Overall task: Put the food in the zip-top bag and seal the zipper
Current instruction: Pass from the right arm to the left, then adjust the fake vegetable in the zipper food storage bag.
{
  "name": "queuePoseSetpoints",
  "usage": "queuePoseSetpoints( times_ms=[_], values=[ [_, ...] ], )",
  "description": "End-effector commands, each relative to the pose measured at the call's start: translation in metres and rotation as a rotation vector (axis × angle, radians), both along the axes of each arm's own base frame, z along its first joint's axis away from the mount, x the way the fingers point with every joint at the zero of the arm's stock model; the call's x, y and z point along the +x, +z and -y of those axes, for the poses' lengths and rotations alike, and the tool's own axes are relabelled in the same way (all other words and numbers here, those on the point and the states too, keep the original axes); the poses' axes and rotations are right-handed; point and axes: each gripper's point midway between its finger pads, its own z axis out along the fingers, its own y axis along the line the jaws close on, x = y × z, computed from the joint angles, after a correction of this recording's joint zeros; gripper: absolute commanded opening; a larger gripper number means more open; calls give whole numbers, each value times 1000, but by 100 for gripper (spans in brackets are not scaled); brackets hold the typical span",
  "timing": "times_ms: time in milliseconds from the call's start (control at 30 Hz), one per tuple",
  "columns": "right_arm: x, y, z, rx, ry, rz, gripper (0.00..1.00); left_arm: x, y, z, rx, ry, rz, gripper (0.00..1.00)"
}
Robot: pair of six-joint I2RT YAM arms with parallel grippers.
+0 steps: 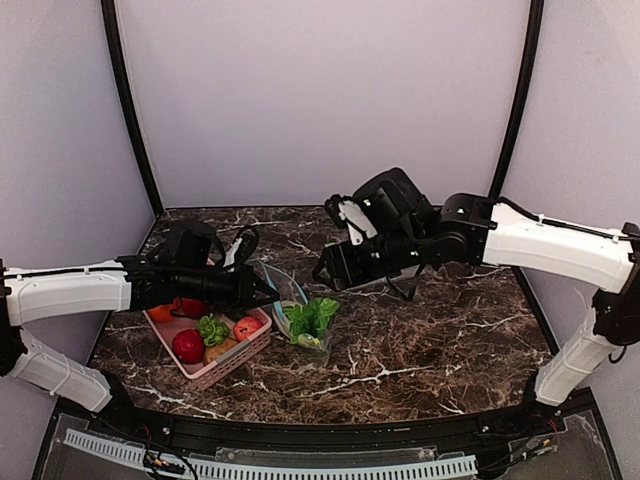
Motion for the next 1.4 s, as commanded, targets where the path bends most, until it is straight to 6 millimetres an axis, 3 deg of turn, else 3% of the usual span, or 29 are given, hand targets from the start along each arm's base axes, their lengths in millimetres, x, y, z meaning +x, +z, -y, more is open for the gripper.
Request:
queuePoseSetpoints(
  times_ms=[0,100,233,600,800,1133,1367],
  values=[
    [-37,14,-4,-35,166,-11,62,2,13,4,-24,-16,21,1],
    [-56,13,-16,-43,237,-38,55,2,13,4,-25,-17,18,1],
    [-66,2,-29,-80,266,-67,46,2,14,4,-28,-19,22,1],
    [-32,-54,-42,-301,113,-82,24,-2,14,4,-32,-31,18,1],
    [-26,-72,-49,-359,109,-87,21,-4,16,4,-36,-38,20,1],
    [-37,-118,-32,-454,96,-173,19,-4,18,4,-39,-38,26,1],
    [-32,-136,-34,-483,75,-168,19,-7,21,6,-61,-49,12,1]
  ],
)
